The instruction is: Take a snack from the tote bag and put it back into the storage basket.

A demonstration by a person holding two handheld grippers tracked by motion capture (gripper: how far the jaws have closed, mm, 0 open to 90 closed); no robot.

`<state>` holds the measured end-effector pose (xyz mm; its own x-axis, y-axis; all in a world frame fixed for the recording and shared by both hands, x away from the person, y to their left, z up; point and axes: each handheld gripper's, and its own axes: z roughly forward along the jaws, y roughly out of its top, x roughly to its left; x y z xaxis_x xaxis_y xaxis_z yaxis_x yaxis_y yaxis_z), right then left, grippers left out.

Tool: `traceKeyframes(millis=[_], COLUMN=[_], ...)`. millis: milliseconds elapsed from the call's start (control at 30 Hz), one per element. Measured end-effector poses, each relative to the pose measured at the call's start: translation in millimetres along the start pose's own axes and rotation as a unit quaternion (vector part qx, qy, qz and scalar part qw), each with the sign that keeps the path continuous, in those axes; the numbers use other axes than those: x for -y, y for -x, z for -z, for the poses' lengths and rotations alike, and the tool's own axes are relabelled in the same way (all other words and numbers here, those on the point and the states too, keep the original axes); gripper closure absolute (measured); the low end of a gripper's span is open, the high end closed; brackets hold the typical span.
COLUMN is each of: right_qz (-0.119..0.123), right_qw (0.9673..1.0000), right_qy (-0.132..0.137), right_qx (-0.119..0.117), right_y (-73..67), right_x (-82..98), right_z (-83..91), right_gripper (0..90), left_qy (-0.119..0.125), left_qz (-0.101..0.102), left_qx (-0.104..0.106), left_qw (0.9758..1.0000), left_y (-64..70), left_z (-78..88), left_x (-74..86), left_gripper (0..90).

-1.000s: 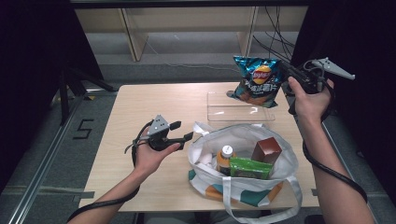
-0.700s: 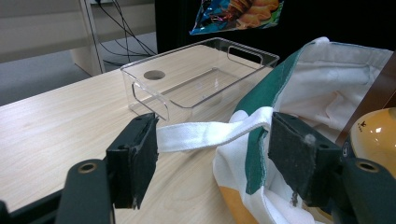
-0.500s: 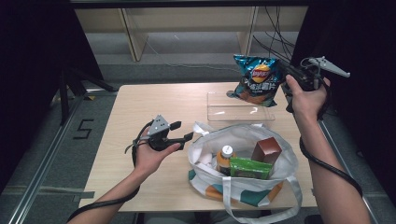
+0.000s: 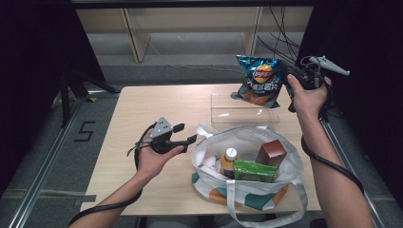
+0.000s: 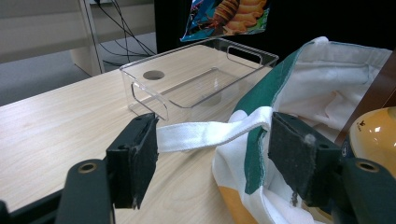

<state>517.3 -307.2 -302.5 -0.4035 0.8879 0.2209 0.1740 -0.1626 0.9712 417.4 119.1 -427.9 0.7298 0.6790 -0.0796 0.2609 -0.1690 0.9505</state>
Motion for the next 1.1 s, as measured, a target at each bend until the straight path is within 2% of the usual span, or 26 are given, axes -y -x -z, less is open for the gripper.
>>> traceKeyframes(millis=[300,367,467,600,633,733,767,800,867,967,1000,1033,1100], right_qz=[-0.003,-0.012,-0.006,-0.018,-0.012,-0.020,-0.016,-0.021,-0.014,-0.023,-0.017,-0.024,-0.021], right_qw=[1.0000,0.9999,0.9999,0.9997,0.9998,0.9996,0.9996,0.9996,0.9996,0.9993,0.9994,0.9992,0.9992], right_qy=[-0.002,-0.002,-0.007,-0.015,-0.011,-0.018,-0.021,-0.015,-0.023,-0.026,-0.025,-0.029,-0.030], right_qx=[0.003,0.005,0.006,0.009,0.009,0.010,0.014,0.010,0.013,0.015,0.015,0.017,0.016], right_y=[3.0,3.1,5.4,5.0,6.3,6.1,7.0,7.3,8.6,8.2,9.4,8.6,10.0], right_x=[3.9,5.7,8.4,11.2,12.0,13.7,14.1,15.3,16.1,17.5,17.7,18.1,18.5], right_z=[-9.1,-11.2,-14.6,-18.5,-20.5,-23.5,-24.3,-26.0,-27.1,-29.4,-30.5,-30.9,-32.6], right_gripper=[90.0,90.0,90.0,90.0,90.0,90.0,90.0,90.0,90.0,90.0,90.0,90.0,90.0], left_qy=[0.003,0.003,0.003,0.007,0.008,0.008,0.008,0.004,0.004,0.005,0.006,0.008,0.006], left_qz=[-0.001,0.000,0.001,0.001,0.001,0.002,0.002,0.001,0.001,0.000,0.000,0.001,0.001], left_qx=[0.001,0.001,0.000,0.004,0.005,0.005,0.005,0.001,0.002,0.002,0.004,0.006,0.003], left_qw=[1.0000,1.0000,1.0000,1.0000,1.0000,1.0000,1.0000,1.0000,1.0000,1.0000,1.0000,0.9999,1.0000], left_y=[-0.2,-0.3,0.2,0.2,-0.1,-0.1,0.1,0.6,0.4,-0.2,-0.3,-0.4,-0.1], left_z=[0.1,0.0,-0.5,-0.6,-0.6,-0.8,-0.8,-0.2,-0.3,-0.4,-0.6,-0.9,-0.5], left_x=[-0.4,-0.4,-0.7,-0.7,-0.7,-0.8,-0.7,-0.9,-0.7,-0.8,-0.7,-0.6,-0.7], left_gripper=[32.4,32.4,32.4,32.4,32.4,32.4,32.4,32.4,32.4,32.4,32.4,32.4,32.4])
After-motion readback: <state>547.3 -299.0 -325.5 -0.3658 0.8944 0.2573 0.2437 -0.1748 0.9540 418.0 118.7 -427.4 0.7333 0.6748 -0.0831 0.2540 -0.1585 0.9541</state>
